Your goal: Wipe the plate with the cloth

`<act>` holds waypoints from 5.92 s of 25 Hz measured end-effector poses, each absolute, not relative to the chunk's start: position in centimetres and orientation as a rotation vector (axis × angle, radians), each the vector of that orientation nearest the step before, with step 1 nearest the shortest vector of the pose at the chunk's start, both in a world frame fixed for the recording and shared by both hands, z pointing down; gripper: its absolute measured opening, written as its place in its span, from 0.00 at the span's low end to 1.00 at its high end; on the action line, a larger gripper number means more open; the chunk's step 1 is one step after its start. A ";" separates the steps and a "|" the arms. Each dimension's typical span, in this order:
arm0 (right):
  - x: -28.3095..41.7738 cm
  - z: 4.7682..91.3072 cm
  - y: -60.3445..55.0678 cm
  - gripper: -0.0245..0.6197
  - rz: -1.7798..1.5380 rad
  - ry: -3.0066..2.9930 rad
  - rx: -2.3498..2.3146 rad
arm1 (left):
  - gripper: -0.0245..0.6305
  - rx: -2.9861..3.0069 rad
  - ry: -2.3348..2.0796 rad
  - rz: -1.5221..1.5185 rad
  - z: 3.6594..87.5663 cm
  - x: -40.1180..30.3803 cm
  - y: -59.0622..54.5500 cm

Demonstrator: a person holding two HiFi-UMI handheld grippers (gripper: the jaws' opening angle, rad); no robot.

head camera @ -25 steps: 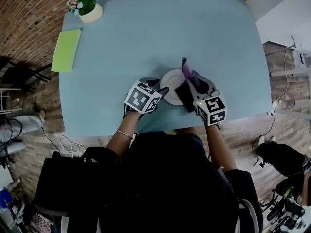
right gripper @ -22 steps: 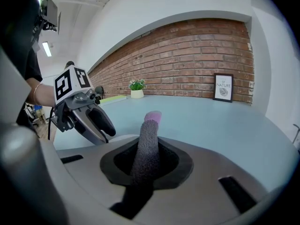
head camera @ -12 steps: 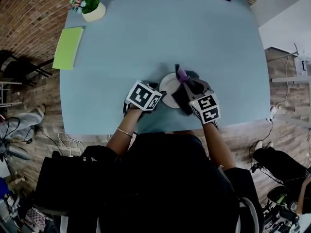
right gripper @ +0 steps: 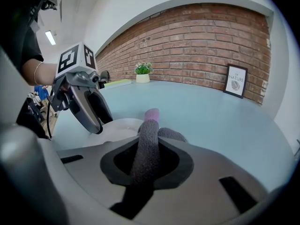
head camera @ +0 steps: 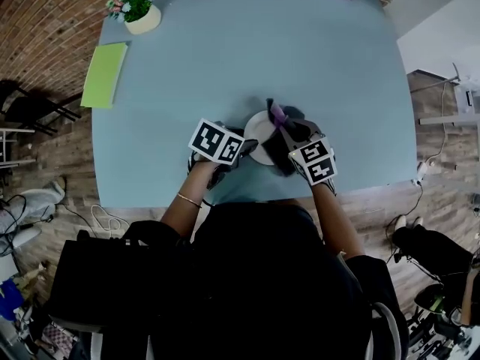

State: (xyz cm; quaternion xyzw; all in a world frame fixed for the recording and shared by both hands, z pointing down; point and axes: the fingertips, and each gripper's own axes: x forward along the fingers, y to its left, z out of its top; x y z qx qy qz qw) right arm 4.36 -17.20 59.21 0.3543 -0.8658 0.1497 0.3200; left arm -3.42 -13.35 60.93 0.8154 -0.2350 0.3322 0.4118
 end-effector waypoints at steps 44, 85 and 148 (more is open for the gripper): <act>5.2 59.2 -17.7 0.10 0.552 -2.341 1.011 | 0.11 1.836 -0.513 0.301 59.8 -1.5 -15.1; 15.9 34.4 -15.3 0.10 0.072 -2.819 1.548 | 0.07 2.761 -0.782 -0.125 33.8 4.6 -21.1; 12.3 24.0 -15.0 0.10 -0.743 -2.658 1.542 | 0.07 3.045 -0.797 -0.144 25.9 7.2 -15.4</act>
